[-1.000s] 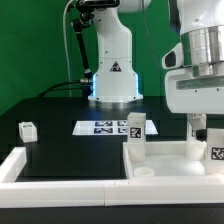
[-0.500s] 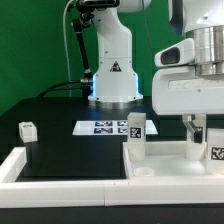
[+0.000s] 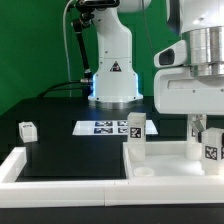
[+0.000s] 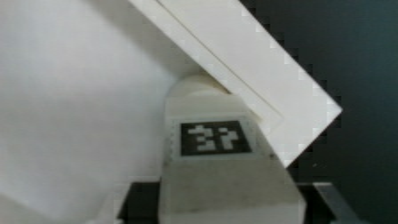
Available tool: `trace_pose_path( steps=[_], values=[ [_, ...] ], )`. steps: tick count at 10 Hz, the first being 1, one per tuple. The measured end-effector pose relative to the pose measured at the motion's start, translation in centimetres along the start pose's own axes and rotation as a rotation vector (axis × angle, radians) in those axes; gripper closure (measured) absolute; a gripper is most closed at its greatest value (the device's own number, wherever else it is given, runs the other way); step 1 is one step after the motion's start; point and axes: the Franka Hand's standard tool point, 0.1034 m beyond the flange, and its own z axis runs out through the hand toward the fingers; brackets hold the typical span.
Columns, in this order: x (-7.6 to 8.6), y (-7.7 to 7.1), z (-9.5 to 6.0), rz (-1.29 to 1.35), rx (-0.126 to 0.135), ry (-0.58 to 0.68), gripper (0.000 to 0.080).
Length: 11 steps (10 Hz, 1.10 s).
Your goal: Assemble square table
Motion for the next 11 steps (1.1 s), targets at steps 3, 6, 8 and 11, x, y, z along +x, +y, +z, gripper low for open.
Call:
trace_pose_path(
  steps=[3,6,8,11],
  values=[
    [-0.6,-0.1,0.0,0.452,-0.017,-0.022,0.0504],
    [-0.6,-0.4,0.0,0.891,0.030,-0.052,0.0504],
    [-0.1,0.0,0.1,0.966,0.042,-0.057,0.0504],
    [0.4,0.4,0.1,1.050,0.040,-0.052,0.0502]
  ],
)
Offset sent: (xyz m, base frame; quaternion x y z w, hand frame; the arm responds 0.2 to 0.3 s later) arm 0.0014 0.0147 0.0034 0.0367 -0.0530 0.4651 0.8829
